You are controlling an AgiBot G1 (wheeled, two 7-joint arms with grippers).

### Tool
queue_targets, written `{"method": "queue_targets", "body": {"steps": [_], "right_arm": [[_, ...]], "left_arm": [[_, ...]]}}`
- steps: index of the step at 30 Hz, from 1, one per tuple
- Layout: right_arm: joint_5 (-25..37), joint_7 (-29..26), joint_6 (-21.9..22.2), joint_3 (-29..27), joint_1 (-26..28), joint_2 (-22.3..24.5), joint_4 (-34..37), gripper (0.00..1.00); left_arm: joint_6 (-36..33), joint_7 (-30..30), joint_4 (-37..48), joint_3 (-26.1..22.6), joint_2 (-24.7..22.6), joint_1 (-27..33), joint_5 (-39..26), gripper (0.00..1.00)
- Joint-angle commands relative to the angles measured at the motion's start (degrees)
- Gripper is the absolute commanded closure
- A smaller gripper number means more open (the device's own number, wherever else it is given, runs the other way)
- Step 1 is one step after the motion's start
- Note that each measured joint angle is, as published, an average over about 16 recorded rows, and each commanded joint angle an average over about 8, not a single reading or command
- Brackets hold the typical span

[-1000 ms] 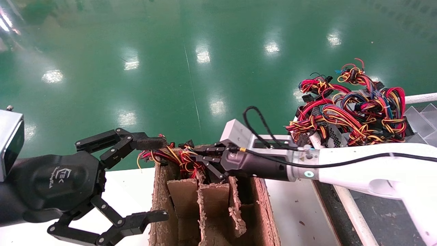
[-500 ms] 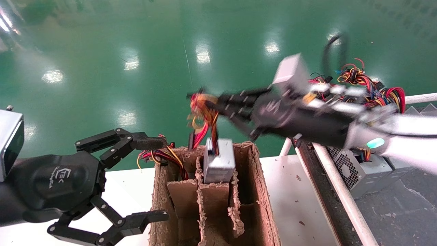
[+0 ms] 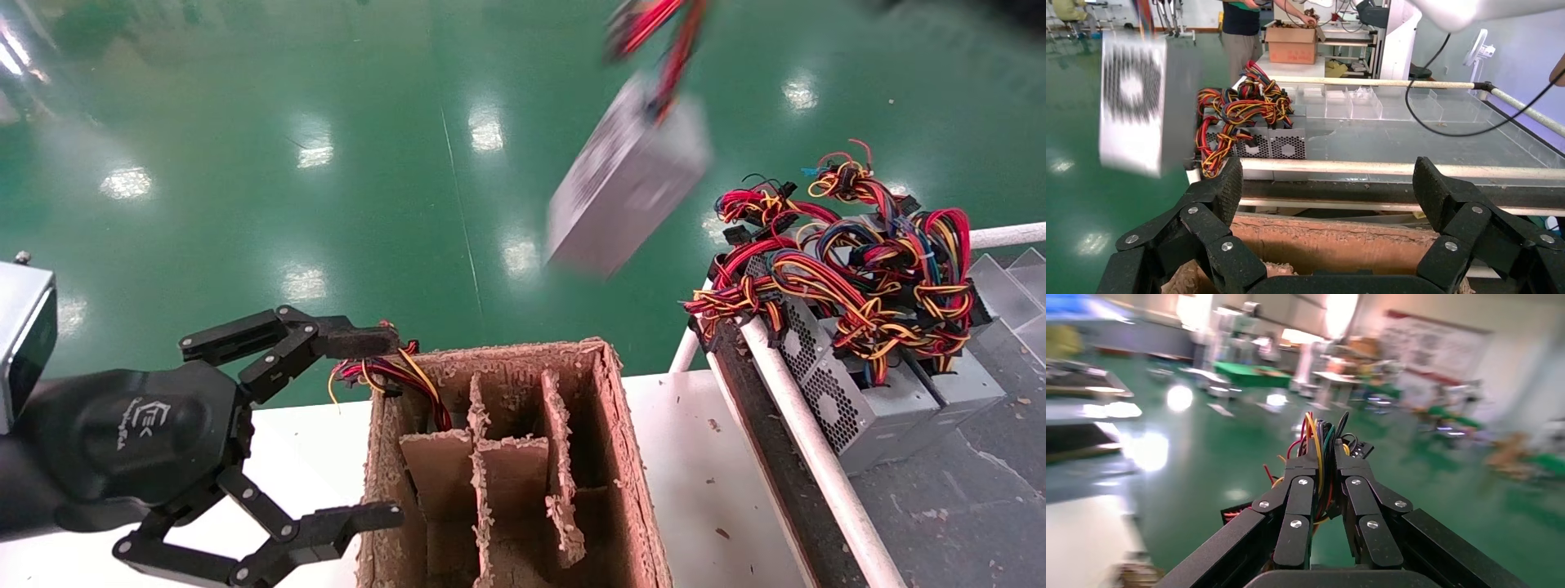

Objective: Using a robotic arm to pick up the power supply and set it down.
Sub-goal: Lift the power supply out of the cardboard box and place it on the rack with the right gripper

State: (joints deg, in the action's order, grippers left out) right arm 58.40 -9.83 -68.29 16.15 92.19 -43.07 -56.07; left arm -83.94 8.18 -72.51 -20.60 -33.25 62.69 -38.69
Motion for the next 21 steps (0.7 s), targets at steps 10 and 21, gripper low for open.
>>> {"method": "queue_targets", "body": {"steps": [10, 21], "right_arm": [[8.51, -2.71, 7.89, -1.90, 6.76, 12.16, -2.15, 1.00], [13.40, -6.16, 8.07, -2.55, 3.71, 26.87, -4.46, 1.00]], "left_arm": [[0.00, 0.00, 0.00, -0.01, 0.00, 0.00, 0.00, 0.00], [0.01, -0.01, 0.00, -0.01, 0.01, 0.00, 0.01, 0.00]]}}
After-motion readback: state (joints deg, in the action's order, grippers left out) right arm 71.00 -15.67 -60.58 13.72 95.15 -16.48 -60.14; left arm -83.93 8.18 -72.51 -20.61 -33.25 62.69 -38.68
